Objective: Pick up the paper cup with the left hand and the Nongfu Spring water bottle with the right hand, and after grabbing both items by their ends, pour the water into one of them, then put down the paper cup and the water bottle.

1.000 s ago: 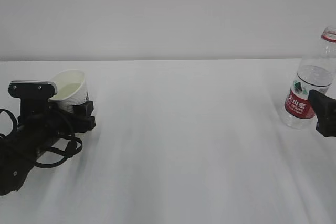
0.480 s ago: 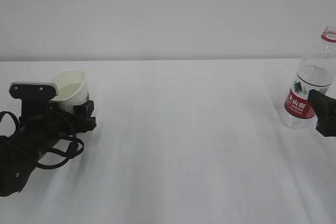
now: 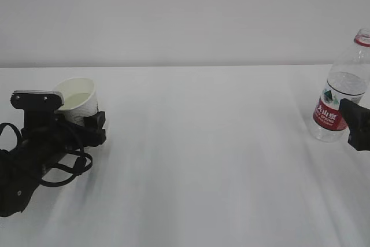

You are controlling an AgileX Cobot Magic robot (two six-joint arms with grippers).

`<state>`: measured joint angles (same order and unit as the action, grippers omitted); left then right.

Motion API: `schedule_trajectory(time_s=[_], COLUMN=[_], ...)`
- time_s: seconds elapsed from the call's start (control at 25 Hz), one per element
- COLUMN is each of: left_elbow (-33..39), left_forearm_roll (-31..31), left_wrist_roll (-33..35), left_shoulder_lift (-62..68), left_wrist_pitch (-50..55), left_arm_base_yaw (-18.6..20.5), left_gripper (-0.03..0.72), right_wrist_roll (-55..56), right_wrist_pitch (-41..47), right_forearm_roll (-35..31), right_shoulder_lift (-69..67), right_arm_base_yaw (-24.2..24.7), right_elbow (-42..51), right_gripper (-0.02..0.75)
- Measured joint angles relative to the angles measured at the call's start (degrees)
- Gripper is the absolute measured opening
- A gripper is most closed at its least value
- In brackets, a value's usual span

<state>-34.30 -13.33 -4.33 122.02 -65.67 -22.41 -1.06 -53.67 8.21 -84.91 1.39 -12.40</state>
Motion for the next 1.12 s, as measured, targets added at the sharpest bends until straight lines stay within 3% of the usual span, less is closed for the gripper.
schedule_trajectory(time_s=[0.48,1.12], left_elbow=[0.0,1.4], left_forearm_roll=[0.1,1.6], left_wrist_roll=[0.0,-2.6], left_shoulder_lift=[0.0,0.4], left_wrist_pitch=[0.2,-0.2], left_arm_base_yaw=[0.0,0.0], left_gripper=[0.682,0.691], right_wrist_roll=[0.0,0.0], right_wrist_pitch=[0.0,0.0], right_forearm_roll=[0.3,0.8], right_shoulder_lift=[0.0,0.0], right_arm_base_yaw=[0.0,0.0], right_elbow=[0.0,0.0], right_gripper=[0.594,0.594])
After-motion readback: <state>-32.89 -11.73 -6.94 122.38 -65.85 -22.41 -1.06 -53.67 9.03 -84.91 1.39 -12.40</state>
